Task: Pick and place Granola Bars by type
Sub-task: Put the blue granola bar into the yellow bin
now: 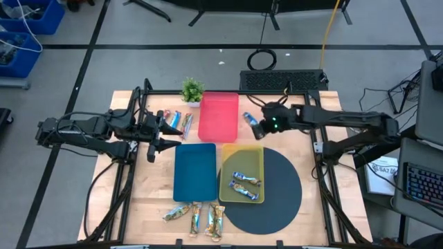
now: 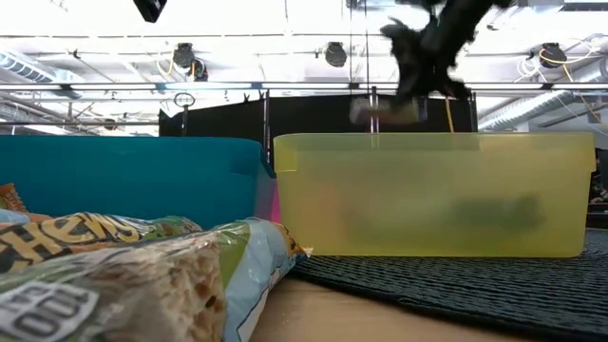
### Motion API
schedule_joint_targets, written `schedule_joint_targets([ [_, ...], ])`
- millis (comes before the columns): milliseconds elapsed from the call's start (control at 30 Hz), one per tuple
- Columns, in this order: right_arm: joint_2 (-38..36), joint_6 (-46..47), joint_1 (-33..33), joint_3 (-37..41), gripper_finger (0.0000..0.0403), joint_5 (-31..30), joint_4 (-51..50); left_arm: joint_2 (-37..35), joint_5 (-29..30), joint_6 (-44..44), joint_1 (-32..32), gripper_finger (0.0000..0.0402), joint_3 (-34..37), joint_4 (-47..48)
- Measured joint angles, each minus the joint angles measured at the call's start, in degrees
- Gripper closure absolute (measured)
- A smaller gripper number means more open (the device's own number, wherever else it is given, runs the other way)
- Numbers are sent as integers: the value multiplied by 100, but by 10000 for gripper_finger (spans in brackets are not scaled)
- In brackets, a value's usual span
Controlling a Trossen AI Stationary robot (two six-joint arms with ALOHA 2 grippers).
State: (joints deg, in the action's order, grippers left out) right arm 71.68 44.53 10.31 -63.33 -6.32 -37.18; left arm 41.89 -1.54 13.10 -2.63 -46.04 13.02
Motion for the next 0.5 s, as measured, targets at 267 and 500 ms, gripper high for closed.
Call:
schedule_joint_targets([
  [267,322,-875,-1010,-564,402,367,-23,13,224,-142,0,211,0,40],
  [500,939,-1433,-1474,-345,403,336,40,17,570,37,0,211,0,130],
])
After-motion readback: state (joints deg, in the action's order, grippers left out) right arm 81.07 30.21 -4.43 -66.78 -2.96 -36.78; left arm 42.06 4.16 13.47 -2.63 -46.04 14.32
